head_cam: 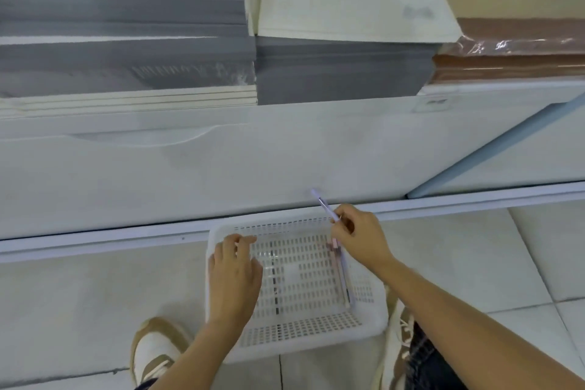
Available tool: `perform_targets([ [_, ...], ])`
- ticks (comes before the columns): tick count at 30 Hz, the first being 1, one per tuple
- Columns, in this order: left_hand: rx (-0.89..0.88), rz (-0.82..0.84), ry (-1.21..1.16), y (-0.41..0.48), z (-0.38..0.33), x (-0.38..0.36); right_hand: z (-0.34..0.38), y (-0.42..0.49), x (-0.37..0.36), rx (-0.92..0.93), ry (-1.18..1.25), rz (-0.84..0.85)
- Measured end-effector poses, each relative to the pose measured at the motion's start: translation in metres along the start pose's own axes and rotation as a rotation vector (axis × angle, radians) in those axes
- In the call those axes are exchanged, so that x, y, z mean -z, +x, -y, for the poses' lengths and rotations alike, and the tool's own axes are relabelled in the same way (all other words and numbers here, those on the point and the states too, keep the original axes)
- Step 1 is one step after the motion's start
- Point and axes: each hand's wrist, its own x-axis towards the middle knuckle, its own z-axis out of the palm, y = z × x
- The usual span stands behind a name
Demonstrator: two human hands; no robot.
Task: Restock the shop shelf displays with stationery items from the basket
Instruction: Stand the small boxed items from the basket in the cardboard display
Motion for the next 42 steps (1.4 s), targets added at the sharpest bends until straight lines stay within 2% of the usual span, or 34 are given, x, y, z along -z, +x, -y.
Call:
perform_targets([
  [4, 0.106, 0.337, -0.315, 0.012, -0.035, -0.029, -0.041, -0.009, 0.029, -0.023, -0.151, -0.046],
  [7, 0.209, 0.604, -0.405, 0.017, -0.061, -0.059, -0.063, -0.018, 0.031, -0.051, -0.065, -0.039],
  [10, 0.388, 0.691, -0.518, 0.018, -0.081, -0.084, -0.068, -0.019, 0.026, -0.097, 0.074, 0.013],
  [15, 0.575, 0.615, -0.623, 0.019, -0.103, -0.11, -0.067, -0.016, 0.021, -0.115, 0.131, 0.046],
  [19, 0.552, 0.562, -0.604, 0.017, -0.116, -0.116, -0.068, -0.016, 0.023, -0.148, 0.192, 0.069],
  [24, 0.541, 0.579, -0.613, 0.016, -0.126, -0.123, -0.067, -0.017, 0.023, -0.156, 0.222, 0.075],
  [31, 0.547, 0.629, -0.783, 0.014, -0.12, -0.114, -0.065, -0.017, 0.024, -0.164, 0.205, 0.089],
  [34, 0.56, 0.578, -0.866, 0.018, -0.11, -0.095, -0.061, -0.016, 0.027, -0.083, 0.1, 0.04],
  [38, 0.512, 0.467, -0.953, 0.022, -0.097, -0.059, -0.038, -0.018, 0.035, 0.06, 0.035, -0.144],
  [42, 0.402, 0.312, -1.107, 0.022, -0.1, -0.018, 0.004, -0.024, 0.044, 0.064, 0.195, 0.026],
])
